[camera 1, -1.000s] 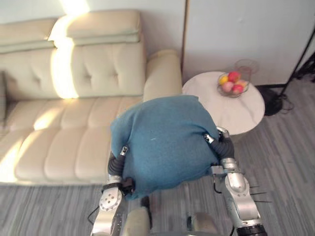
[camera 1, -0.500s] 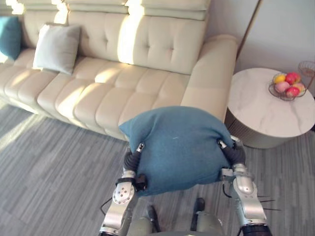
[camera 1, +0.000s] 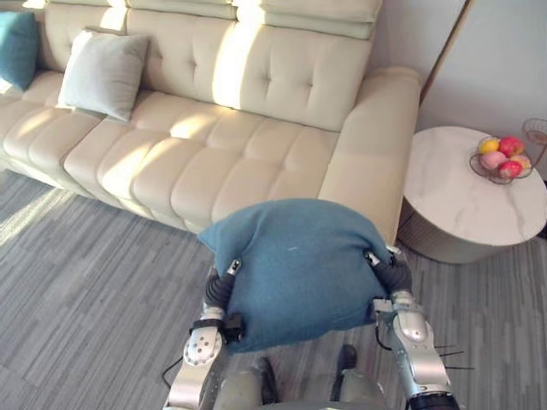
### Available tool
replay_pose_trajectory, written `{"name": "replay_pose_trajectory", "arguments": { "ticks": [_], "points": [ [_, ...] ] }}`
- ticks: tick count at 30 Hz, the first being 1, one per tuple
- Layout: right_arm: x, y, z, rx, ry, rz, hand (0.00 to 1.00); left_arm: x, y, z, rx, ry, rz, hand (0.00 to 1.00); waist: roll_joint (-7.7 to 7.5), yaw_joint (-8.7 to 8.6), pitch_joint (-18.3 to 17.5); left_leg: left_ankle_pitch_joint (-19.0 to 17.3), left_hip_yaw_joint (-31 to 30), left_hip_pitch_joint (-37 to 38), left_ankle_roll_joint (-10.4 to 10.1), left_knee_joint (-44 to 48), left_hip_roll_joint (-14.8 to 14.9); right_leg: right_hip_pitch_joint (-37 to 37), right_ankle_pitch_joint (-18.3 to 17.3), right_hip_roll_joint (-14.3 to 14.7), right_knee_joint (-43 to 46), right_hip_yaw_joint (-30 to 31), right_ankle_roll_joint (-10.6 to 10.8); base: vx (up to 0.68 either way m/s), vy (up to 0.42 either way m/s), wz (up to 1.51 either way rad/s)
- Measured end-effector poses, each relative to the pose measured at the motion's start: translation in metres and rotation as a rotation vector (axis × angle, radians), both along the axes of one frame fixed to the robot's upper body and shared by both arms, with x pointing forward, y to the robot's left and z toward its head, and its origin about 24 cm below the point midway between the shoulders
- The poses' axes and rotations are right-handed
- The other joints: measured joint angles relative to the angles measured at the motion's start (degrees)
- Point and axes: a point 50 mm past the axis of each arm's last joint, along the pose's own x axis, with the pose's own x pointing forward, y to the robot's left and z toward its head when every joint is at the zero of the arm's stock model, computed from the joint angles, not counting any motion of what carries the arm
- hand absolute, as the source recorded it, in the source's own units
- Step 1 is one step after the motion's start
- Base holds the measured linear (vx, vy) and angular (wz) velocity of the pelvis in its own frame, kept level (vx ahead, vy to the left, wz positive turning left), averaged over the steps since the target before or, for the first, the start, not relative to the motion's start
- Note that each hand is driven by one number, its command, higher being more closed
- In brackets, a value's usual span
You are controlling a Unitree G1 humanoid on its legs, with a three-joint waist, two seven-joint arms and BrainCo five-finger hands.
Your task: Pick up cushions and gather them together orderly.
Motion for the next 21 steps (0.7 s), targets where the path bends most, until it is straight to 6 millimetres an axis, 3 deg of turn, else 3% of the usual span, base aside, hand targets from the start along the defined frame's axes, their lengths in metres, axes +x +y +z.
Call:
{"name": "replay_pose_trajectory", "arguments": {
  "ticks": [1, 2, 3, 5, 7, 8, 9, 10, 11, 14, 16, 17, 19, 21],
  "points": [
    [-0.001, 0.000, -0.003, 0.003, 0.014, 0.002, 1.00, -0.002, 0.000, 0.000, -0.003, 0.001, 0.004, 1.00, -0.29, -0.40, 0.3, -0.6, -1.4, 1.3, 1.2, -0.1, -1.0, -4.4, 0.8, -1.2, 10.3, 3.5, -1.9, 0.20, 0.039, 0.53],
    [-0.004, 0.000, -0.010, 0.008, 0.043, 0.000, 1.00, -0.004, 0.002, -0.001, 0.003, 0.012, 0.004, 1.00, 0.11, -0.48, 0.5, -1.3, -2.7, 2.6, 1.9, 0.3, -0.7, -8.7, -2.1, 0.3, 16.9, 6.4, -2.7, 0.31, 0.047, 0.40],
    [-0.004, 0.001, -0.011, 0.014, 0.050, -0.001, 1.00, -0.003, 0.002, -0.001, 0.005, 0.012, 0.004, 1.00, 0.34, -0.53, 0.7, -1.9, -3.3, 2.9, 2.0, 0.8, -0.4, -9.4, -2.9, 1.8, 16.8, 7.2, -1.9, 0.30, 0.037, 0.47],
    [-0.009, 0.001, -0.014, 0.029, 0.063, -0.020, 1.00, -0.001, 0.001, 0.001, 0.008, 0.006, -0.005, 1.00, 0.26, -0.82, 1.5, -4.9, -5.8, 4.7, 2.0, 4.0, -0.7, -11.3, -3.8, 7.5, 12.5, 10.6, -0.6, 0.31, -0.027, 0.63],
    [-0.014, -0.002, -0.015, 0.032, 0.071, -0.033, 1.00, 0.001, -0.001, 0.001, 0.006, 0.005, -0.025, 1.00, 0.06, -0.96, 1.9, -6.5, -7.6, 7.2, 1.6, 4.7, -1.5, -12.0, -3.4, 10.2, 8.6, 11.1, 0.0, 0.30, -0.072, 0.71],
    [-0.016, -0.003, -0.015, 0.035, 0.069, -0.040, 1.00, 0.002, -0.002, 0.002, 0.012, -0.002, -0.034, 1.00, -0.29, -1.24, 1.8, -7.1, -8.6, 8.0, 0.9, 4.8, -2.2, -12.1, -2.2, 11.2, 5.1, 11.9, -0.3, 0.40, -0.112, 1.03],
    [-0.018, -0.007, -0.013, 0.030, 0.061, -0.055, 1.00, 0.004, -0.005, 0.004, 0.022, -0.011, -0.048, 1.00, -0.19, -1.92, 1.8, -7.7, -10.4, 8.8, -0.2, 4.7, -2.8, -12.0, 2.6, 11.8, 4.6, 13.1, -2.2, 0.44, -0.130, 1.10],
    [-0.019, -0.012, -0.009, 0.018, 0.050, -0.066, 1.00, 0.007, -0.013, 0.008, 0.010, -0.028, -0.066, 1.00, 1.19, -2.19, 1.5, -8.2, -12.2, 10.0, -1.1, 3.6, -2.3, -12.2, 1.7, 11.8, 7.4, 12.1, -3.4, 0.45, -0.130, 0.87],
    [-0.019, -0.013, -0.006, 0.015, 0.039, -0.072, 1.00, 0.008, -0.015, 0.010, 0.008, -0.040, -0.069, 1.00, 1.48, -1.86, 1.4, -8.0, -12.1, 10.4, -1.8, 3.3, -1.8, -12.1, 0.4, 11.8, 8.4, 11.5, -3.9, 0.44, -0.132, 0.60],
    [-0.027, -0.017, 0.006, 0.001, 0.001, -0.089, 1.00, 0.010, -0.019, 0.014, -0.007, -0.055, -0.075, 1.00, 2.39, -2.38, 1.4, -4.5, -7.1, 8.9, -7.2, 13.8, 3.4, -6.5, -2.4, 13.1, 7.9, 6.9, -6.3, 0.46, -0.170, 0.41],
    [-0.035, -0.019, 0.018, -0.009, -0.041, -0.098, 1.00, 0.010, -0.020, 0.015, -0.011, -0.061, -0.091, 1.00, 2.47, -1.77, 1.5, 3.2, -1.3, 4.5, -4.5, 29.4, 9.6, 0.6, -3.4, 15.5, 3.5, 6.4, -7.7, 0.38, -0.133, -0.05],
    [-0.037, -0.019, 0.025, -0.014, -0.068, -0.104, 1.00, 0.010, -0.021, 0.015, -0.014, -0.064, -0.097, 1.00, 2.57, -0.96, 1.1, 2.4, 2.2, 2.1, -3.4, 35.2, 13.2, 3.8, -3.6, 16.1, 0.8, 7.0, -7.9, 0.38, -0.096, -0.29],
    [-0.036, -0.021, 0.032, -0.019, -0.100, -0.122, 1.00, 0.011, -0.025, 0.020, -0.036, -0.090, -0.104, 1.00, 2.67, -0.34, 0.3, 0.1, 5.3, -1.7, -1.0, 33.4, 15.9, 6.1, -3.6, 16.4, -2.1, 9.3, -8.0, 0.28, -0.016, -0.45],
    [-0.036, -0.021, 0.032, -0.020, -0.100, -0.124, 1.00, 0.011, -0.025, 0.021, -0.041, -0.092, -0.103, 1.00, 2.67, 0.51, 0.2, -1.1, 4.8, -2.7, -1.6, 26.6, 16.0, 7.4, -3.7, 16.4, -3.0, 12.0, -7.9, 0.20, 0.101, -0.61]
  ]
}}
